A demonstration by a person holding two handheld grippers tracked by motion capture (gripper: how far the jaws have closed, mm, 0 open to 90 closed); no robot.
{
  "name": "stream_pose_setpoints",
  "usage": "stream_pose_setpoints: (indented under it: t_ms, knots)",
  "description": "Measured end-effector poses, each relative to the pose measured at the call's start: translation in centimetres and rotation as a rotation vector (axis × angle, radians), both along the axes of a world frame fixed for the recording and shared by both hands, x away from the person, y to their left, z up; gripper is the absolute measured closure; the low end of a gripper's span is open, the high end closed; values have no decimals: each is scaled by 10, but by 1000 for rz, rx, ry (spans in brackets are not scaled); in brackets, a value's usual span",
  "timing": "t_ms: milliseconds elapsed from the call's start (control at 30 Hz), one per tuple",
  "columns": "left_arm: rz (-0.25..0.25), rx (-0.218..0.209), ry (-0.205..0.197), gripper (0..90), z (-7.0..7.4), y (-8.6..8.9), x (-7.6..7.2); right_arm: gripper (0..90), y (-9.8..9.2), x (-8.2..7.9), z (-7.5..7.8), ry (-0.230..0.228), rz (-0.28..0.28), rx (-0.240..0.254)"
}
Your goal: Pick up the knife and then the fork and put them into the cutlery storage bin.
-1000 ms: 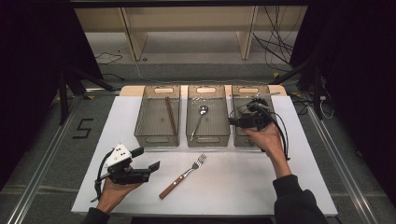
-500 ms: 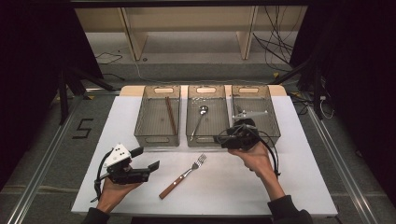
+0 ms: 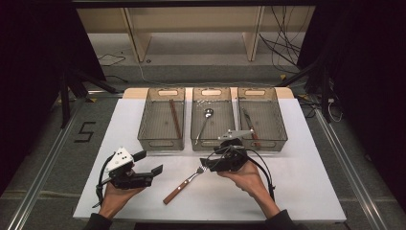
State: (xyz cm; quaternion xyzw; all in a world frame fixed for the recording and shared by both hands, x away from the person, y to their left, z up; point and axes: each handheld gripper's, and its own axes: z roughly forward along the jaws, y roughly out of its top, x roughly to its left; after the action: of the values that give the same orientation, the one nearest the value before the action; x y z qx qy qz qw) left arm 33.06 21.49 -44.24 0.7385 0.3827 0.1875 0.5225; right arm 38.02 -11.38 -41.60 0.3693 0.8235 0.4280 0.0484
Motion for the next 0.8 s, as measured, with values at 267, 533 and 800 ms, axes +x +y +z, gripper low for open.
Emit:
stream_pose_setpoints:
  t_ms: [267, 533, 800]
  knots:
    - [6, -4, -1, 155, 0, 1, 0, 553, 26, -12, -11, 8, 88, -23]
    - [6, -2, -4, 156, 1, 1, 0, 796, 52, -19, -23, 19, 154, -74]
    - [6, -2, -6, 156, 1, 2, 0, 900, 81, -25, -38, 25, 217, -136]
